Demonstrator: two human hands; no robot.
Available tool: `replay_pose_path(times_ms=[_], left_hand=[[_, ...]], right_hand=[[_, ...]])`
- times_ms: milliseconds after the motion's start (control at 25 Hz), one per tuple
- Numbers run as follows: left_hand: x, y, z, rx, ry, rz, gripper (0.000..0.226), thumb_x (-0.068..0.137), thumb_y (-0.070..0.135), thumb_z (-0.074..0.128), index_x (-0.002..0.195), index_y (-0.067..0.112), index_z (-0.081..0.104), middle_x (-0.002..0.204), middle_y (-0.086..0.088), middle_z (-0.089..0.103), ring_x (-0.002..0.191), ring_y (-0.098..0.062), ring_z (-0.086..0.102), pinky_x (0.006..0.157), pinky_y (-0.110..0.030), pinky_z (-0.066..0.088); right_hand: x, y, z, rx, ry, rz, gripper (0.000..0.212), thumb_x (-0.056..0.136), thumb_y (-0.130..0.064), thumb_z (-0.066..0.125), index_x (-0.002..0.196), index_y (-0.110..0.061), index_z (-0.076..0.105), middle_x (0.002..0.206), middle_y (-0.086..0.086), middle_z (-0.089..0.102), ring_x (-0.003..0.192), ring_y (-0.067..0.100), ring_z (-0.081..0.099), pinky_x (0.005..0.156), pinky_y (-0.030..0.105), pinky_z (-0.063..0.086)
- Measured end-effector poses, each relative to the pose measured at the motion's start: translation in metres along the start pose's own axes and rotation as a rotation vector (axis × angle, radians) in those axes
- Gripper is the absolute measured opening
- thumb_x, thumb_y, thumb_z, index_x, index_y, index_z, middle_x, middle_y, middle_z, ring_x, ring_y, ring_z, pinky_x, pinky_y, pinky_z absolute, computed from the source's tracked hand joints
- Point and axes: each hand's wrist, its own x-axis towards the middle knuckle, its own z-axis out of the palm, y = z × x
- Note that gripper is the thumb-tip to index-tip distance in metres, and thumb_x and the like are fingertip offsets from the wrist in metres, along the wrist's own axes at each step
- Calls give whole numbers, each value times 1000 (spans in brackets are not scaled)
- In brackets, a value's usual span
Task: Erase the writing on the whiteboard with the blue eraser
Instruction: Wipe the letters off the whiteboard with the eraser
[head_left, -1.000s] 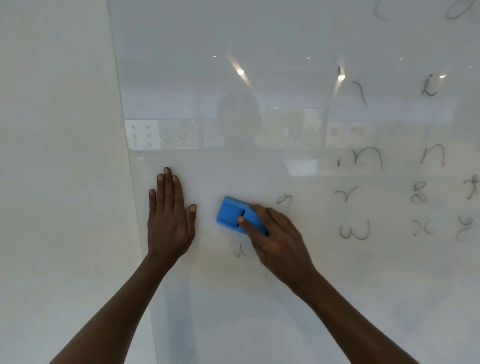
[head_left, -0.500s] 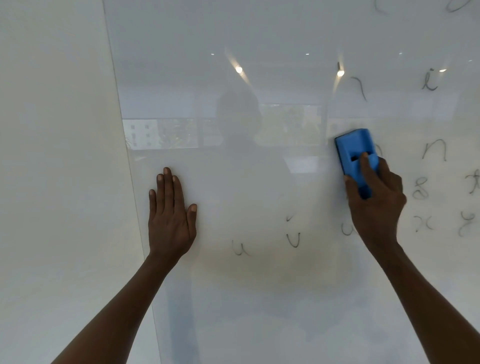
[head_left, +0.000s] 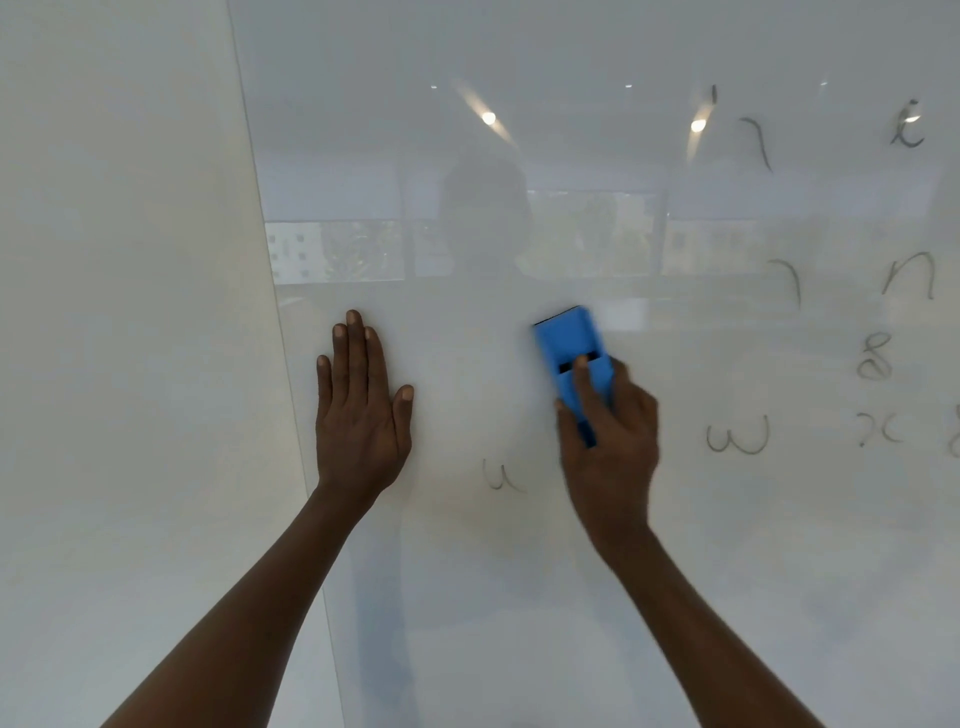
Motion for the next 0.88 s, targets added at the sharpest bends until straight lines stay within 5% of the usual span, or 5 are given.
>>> replay_pose_path(times_ms=[120,440,720,880], left_hand=[[0,0,0,-5,-6,-4,69,107,32,31,161,1,1,170,-13,-3,159,-18,-14,130,-36,-7],[-9,12,4,-42,-8,-67,69,107,34,27,162,1,-1,171,-19,-4,159,-23,-14,130,-42,-6],[-31,33,16,-24,-27,-43,71,109,42,21,160,1,-8,169,-17,-10,159,-25,-16,130,-43,-6],[-32,32,19,-5,-22,-37,71,109,42,20,161,-1,-3,170,-24,-1,159,-27,-13,130,-45,-4]], right_hand=[[-38,-20,19,-61,-138,-185,41,93,-16,62,133,-16,58,134,21,56,110,36,54,97,41,48],[-94,15,8,-149,-385,-544,46,90,-5,63,133,-20,56,135,17,56,113,32,57,100,39,42],[-41,65,-41,-219,-190,-319,39,90,-8,67,128,-15,63,130,22,60,105,40,62,90,44,52],[-20,100,-72,-175,-64,-35,44,90,-14,69,132,-15,58,133,19,56,107,33,58,87,38,53]])
